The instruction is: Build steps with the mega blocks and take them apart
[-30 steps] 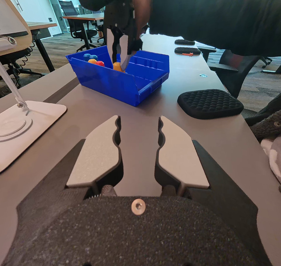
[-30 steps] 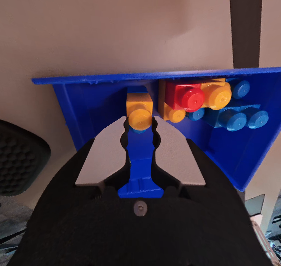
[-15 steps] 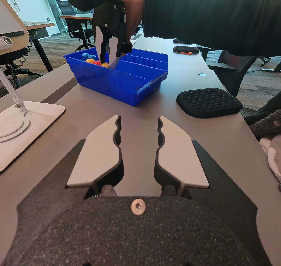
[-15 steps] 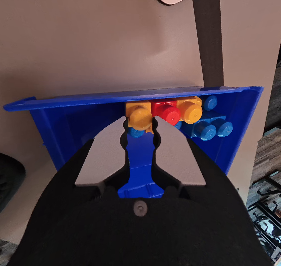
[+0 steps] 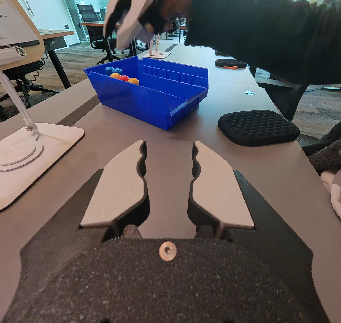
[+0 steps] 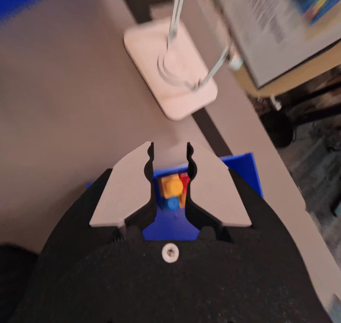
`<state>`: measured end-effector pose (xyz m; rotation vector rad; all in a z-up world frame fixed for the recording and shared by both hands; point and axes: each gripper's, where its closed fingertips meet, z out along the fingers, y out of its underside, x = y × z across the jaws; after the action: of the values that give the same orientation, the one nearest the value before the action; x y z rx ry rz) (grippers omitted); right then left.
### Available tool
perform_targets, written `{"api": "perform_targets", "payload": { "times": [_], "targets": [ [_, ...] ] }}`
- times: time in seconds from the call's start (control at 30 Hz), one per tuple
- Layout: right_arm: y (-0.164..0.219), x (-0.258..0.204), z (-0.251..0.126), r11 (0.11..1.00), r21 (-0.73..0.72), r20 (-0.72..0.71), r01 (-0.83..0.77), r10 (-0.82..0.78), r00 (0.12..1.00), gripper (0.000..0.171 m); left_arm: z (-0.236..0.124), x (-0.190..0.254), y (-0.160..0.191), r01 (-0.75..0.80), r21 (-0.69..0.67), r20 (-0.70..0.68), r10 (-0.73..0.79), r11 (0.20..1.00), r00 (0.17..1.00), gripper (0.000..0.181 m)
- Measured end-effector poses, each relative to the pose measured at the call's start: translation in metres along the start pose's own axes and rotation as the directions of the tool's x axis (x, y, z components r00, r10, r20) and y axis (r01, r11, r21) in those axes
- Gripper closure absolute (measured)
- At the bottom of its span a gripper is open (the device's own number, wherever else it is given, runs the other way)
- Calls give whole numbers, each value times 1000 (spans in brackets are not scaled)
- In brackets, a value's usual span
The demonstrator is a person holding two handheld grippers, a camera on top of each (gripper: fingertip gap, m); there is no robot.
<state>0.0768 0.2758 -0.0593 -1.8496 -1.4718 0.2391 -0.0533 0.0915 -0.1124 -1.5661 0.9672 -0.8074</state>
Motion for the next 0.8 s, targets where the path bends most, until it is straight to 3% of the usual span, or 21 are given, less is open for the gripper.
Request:
{"api": "perform_targets", "payload": {
  "times": [0.13,0.27,0.37,0.57,0.67,0.8],
  "targets": [
    [-73,-26,-30,891,433,16,-140,147,989,137,-2,-3,-3,1,18,19,-1,1000,1000,135],
    [-101,-60,-40,708,649,100,-279,284,953,141,-3,-6,-5,4,34,31,-5,999,1000,133],
    [-98,-87,-23,627,704,129,-332,347,929,147,-7,-9,-10,13,66,42,-16,998,999,132],
    [-76,-131,26,612,692,169,-383,378,910,165,-26,-25,-29,24,115,98,-35,993,995,134],
    [-68,-144,42,641,656,206,-398,356,912,171,-50,-43,-44,-9,118,198,-14,993,980,138],
    [-65,-146,43,664,653,192,-364,320,928,171,-108,-89,-60,-9,59,413,-17,998,910,146]
  ]
}}
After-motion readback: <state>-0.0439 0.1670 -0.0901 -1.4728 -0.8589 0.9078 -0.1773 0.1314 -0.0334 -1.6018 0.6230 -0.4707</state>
